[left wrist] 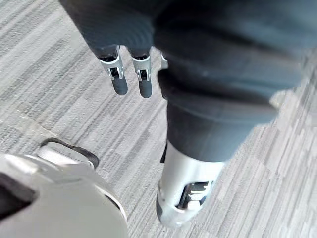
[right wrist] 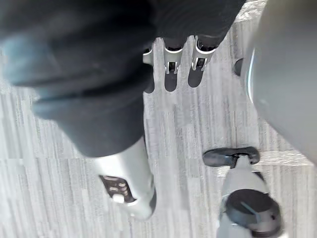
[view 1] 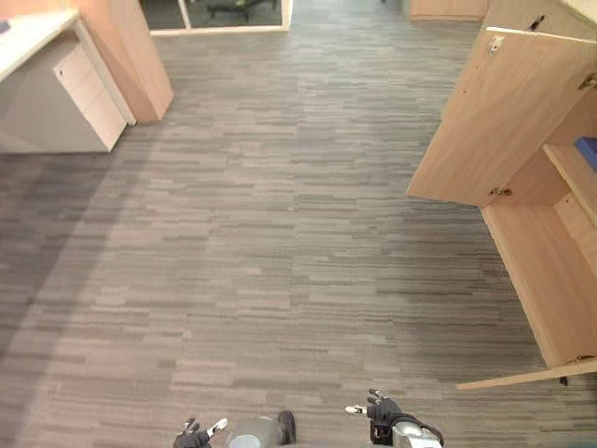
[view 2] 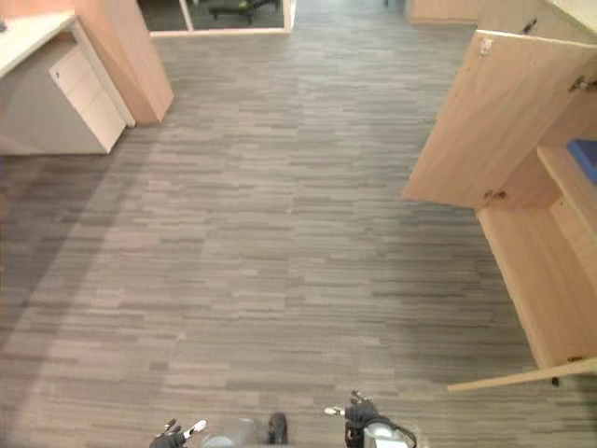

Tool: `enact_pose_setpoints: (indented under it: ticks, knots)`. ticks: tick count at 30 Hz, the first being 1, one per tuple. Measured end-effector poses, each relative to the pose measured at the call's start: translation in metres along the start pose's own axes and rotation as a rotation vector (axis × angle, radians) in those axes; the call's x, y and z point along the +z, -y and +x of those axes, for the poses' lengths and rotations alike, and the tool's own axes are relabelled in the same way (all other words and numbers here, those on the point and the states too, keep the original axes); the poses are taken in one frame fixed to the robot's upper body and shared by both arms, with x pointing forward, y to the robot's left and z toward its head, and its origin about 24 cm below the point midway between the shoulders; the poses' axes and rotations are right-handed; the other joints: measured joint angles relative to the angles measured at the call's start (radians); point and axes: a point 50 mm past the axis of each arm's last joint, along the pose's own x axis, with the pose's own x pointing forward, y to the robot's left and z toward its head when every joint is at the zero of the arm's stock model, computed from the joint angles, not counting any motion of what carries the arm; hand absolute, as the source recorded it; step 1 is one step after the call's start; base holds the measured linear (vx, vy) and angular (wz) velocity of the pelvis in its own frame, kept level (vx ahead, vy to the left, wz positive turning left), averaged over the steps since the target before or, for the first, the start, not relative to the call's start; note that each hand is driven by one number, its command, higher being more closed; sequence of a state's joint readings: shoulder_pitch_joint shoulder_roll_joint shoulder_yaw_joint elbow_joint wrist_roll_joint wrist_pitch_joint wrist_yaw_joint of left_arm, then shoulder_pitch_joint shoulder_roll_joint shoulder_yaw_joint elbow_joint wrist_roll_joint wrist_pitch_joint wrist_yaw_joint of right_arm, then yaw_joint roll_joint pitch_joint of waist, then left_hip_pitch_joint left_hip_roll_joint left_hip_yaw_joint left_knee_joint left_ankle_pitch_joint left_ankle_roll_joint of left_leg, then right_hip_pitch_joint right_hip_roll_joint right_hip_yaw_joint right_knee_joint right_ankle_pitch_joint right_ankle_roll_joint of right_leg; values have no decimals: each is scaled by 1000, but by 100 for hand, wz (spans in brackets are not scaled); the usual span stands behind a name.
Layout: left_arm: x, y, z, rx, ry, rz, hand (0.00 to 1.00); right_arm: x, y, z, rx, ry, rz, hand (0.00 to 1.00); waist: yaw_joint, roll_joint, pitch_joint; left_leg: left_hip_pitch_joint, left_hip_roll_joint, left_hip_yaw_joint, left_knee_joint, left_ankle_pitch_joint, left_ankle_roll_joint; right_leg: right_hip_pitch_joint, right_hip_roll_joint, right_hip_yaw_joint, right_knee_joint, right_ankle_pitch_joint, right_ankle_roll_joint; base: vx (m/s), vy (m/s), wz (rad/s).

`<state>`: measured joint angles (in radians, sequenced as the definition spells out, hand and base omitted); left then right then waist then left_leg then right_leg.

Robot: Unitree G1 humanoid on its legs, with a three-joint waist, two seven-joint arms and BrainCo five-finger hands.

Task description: Walk over to the cabinet, pick up the folder, carry it to the office cabinet, place the folder inside the office cabinet, then close the office cabinet door

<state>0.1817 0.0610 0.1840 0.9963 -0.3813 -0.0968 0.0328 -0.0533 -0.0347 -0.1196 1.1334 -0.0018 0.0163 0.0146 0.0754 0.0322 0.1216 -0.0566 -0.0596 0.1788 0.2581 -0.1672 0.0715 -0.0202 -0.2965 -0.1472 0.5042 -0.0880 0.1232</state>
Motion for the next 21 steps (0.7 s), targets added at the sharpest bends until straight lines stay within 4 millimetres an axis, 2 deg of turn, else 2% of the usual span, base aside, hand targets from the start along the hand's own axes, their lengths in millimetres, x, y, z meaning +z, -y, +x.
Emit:
enact_pose_setpoints:
  ticks: [1,3,4,5,6,7,8,9,10,11,13,14,15,16,17,18,20,21]
  knots:
    - [-1,0,0,-6,-6,13,0,2,0,0,0,7,7,0,-3,-1,0,33,-7,6,-21,3,5,-33,-25,-30,107,-3,-26,251,223,-15]
    - [-3,-1,0,-31,-19,56,0,5,-1,1,2,11,-6,0,-12,6,-6,131,-19,4,-89,6,9,-88,-97,-203,337,-44,-90,312,180,-1]
    - [-4,-1,0,-34,-24,74,0,6,-2,1,5,14,-6,0,-12,6,-6,164,-15,2,-110,6,9,-104,-91,-266,355,-73,-89,273,97,-2]
    - [-4,-1,0,-35,-27,81,0,8,-3,1,7,17,-6,0,-15,7,-6,172,-11,1,-114,6,8,-117,-78,-284,343,-91,-85,241,27,-4]
    - [-5,-2,0,-35,-32,84,0,10,-3,2,8,24,-7,0,-19,9,-4,179,-4,-1,-114,5,8,-141,-55,-300,317,-109,-81,218,-36,-4]
    - [-8,-2,0,-32,-53,84,0,17,-2,3,4,44,-5,0,-32,19,4,194,16,-6,-116,-1,-3,-176,-11,-325,233,-124,-85,209,-56,-4]
    - [-10,-2,0,-31,-67,78,0,21,-1,3,1,54,4,0,-35,26,13,206,29,-8,-116,-4,-9,-182,11,-339,191,-124,-85,198,-96,-7]
    - [-16,-3,0,-28,-104,48,0,26,0,4,-3,67,23,0,-38,40,23,227,57,-8,-120,-15,-26,-198,57,-357,85,-117,-86,177,-130,-4]
    - [-21,-6,-1,-20,-130,17,0,27,-1,4,-1,70,23,0,-38,43,28,248,76,-5,-135,-23,-40,-214,92,-372,-28,-90,-94,178,-152,1]
    - [-23,-8,-1,-17,-141,-15,0,28,-1,4,1,71,22,0,-39,37,29,260,82,-5,-146,-28,-49,-218,104,-372,-85,-60,-95,256,-233,14]
    - [-22,-17,-2,10,-143,-117,0,20,-3,3,5,45,26,0,-35,-18,27,310,61,-16,-185,-50,-83,-224,102,-366,-226,108,-105,294,-258,17]
    - [-26,-18,-3,16,-161,-151,0,18,1,3,-3,39,24,0,-32,-19,25,347,74,-25,-200,-75,-96,-228,105,-363,-197,140,-179,256,-209,1]
    - [-31,-17,-5,15,-177,-167,0,17,4,3,-11,35,24,0,-37,-4,17,349,96,-23,-202,-80,-104,-233,123,-366,-184,120,-164,317,-261,-8]
    - [-39,-16,-7,15,-203,-192,0,18,9,3,-24,36,44,0,-52,17,1,351,133,-20,-198,-103,-126,-240,159,-371,-172,66,-165,326,-257,-14]
    - [-42,-15,-8,14,-217,-203,0,18,12,2,-29,39,70,0,-63,32,-3,350,170,-21,-177,-128,-137,-239,194,-386,-153,21,-176,320,-272,-11]
    - [-42,-16,-8,16,-222,-207,0,17,14,2,-33,36,89,0,-66,36,-6,347,189,-25,-153,-137,-146,-233,208,-393,-147,1,-183,398,-377,-4]
    - [-38,-18,-6,24,-210,-225,0,1,19,1,-50,-20,135,0,-69,14,-5,279,245,-47,66,-147,-155,-169,264,-401,-199,-27,-192,385,-403,1]
    - [-38,-18,-6,24,-209,-224,0,-3,21,0,-56,-34,136,0,-70,14,-4,247,259,-55,151,-145,-156,-144,281,-400,-225,-27,-192,300,-296,-9]
